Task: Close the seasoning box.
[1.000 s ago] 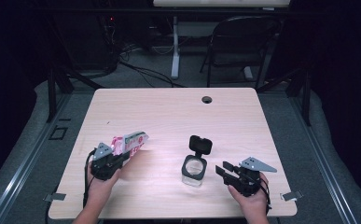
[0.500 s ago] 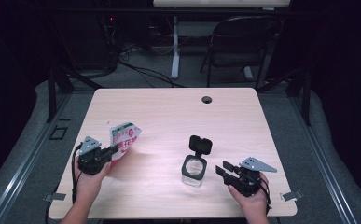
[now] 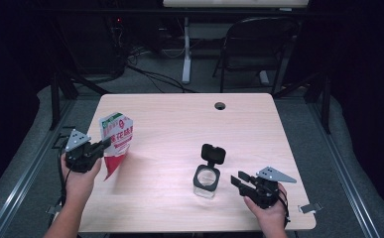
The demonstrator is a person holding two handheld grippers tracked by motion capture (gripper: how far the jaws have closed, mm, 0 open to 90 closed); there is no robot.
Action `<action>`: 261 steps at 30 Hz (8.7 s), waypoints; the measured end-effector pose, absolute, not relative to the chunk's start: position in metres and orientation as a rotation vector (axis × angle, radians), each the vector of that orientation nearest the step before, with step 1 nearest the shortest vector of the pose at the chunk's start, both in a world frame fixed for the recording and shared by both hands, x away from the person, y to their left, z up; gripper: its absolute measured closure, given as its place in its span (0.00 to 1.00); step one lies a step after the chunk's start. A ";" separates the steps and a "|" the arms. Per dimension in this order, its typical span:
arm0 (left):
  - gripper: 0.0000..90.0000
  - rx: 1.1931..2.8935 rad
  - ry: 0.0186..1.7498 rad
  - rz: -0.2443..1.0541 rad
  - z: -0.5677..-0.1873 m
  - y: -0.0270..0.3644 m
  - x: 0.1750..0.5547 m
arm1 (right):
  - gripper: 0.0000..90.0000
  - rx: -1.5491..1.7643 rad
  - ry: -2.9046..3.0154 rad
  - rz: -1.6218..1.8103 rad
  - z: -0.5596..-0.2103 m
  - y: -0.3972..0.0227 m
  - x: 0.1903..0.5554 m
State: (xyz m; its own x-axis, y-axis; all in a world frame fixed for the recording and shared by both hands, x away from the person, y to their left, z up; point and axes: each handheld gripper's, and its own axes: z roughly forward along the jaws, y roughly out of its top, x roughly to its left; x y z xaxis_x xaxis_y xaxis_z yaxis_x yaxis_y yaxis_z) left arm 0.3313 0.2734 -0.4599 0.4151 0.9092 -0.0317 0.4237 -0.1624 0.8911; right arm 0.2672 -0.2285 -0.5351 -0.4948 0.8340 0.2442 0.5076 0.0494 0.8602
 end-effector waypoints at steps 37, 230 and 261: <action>1.00 1.881 0.779 0.390 -0.463 0.152 0.301 | 0.67 1.354 2.004 1.423 -0.534 -0.231 0.267; 0.29 2.020 0.717 0.138 -0.571 0.184 0.277 | 1.00 0.682 2.661 1.584 -0.481 -0.086 0.297; 0.32 2.038 0.699 0.080 -0.578 0.182 0.284 | 1.00 0.679 2.670 1.675 -0.470 -0.088 0.299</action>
State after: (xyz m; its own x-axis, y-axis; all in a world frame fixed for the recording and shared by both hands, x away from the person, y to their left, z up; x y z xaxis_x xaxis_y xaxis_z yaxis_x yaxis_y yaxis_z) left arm 0.2844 0.1822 -0.5783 0.8348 0.5065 -0.2159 0.4448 -0.3893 0.8066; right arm 0.2990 -0.0883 -0.4699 -0.9082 0.3053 0.2864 0.3907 0.3726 0.8418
